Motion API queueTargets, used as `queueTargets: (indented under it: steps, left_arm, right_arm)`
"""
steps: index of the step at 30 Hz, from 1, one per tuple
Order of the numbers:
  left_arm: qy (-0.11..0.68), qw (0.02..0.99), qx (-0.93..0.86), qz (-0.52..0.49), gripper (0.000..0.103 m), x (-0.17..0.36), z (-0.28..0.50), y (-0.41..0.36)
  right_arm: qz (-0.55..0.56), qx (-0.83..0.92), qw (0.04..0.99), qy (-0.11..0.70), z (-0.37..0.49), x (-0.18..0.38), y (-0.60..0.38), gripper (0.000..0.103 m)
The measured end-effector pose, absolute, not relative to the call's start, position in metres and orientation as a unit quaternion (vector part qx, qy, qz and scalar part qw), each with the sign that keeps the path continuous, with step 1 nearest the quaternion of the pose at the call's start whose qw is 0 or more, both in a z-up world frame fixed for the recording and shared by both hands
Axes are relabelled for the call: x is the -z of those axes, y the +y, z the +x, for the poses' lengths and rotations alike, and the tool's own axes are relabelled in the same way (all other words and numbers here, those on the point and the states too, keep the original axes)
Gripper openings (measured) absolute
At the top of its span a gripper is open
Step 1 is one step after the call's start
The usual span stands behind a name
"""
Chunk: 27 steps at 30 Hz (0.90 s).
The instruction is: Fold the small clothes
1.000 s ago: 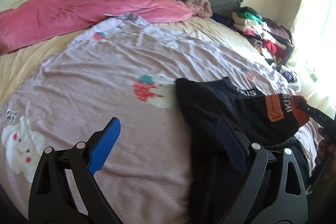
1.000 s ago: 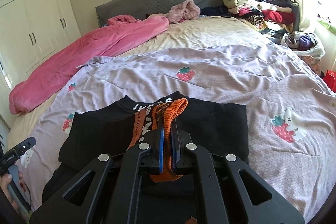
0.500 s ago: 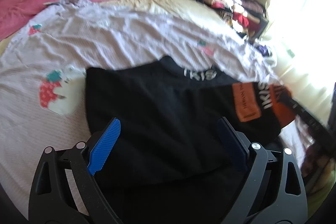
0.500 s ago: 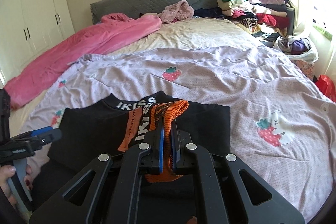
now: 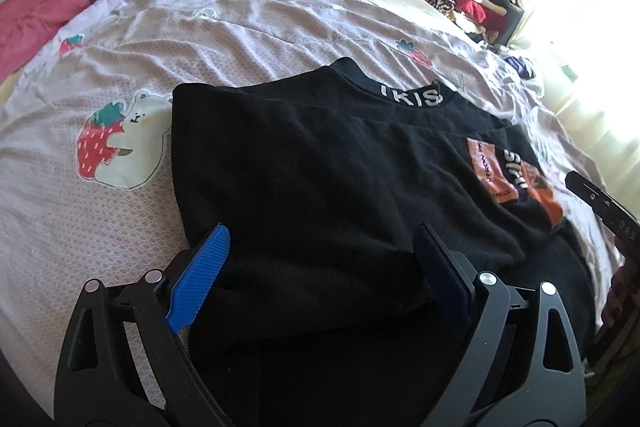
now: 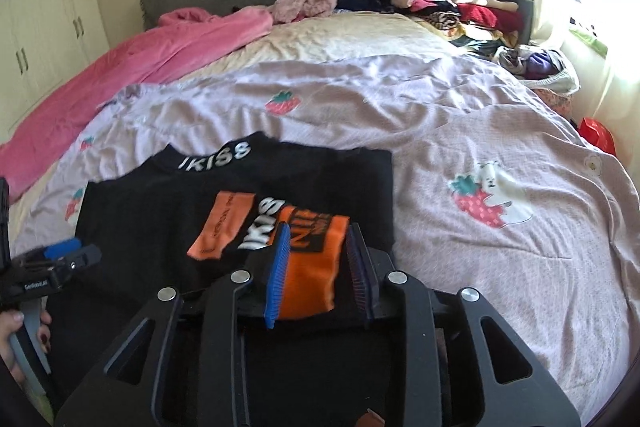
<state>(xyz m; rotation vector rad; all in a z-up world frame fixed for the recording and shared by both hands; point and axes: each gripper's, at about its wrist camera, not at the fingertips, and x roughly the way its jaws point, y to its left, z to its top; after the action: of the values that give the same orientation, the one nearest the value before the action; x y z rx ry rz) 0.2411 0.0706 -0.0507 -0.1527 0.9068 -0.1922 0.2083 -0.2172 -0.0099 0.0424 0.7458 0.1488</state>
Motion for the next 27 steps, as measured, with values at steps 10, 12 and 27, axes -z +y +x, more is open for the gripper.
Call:
queueTargets:
  steps: [10, 12, 27]
  left_arm:
    - [0.385, 0.908, 0.151, -0.064, 0.086, 0.015, 0.23, 0.059]
    - [0.413, 0.892, 0.172, -0.073, 0.086, 0.027, 0.238, 0.055]
    - [0.462, 0.869, 0.161, -0.066, 0.083, 0.059, 0.24, 0.056]
  right_arm:
    - [-0.045, -0.142, 0.91, 0.386, 0.226, 0.015, -0.151, 0.031]
    - [-0.052, -0.147, 0.903, 0.4, 0.231, 0.021, -0.146, 0.031]
    - [-0.038, -0.111, 0.892, 0.437, 0.247, 0.047, -0.16, 0.031]
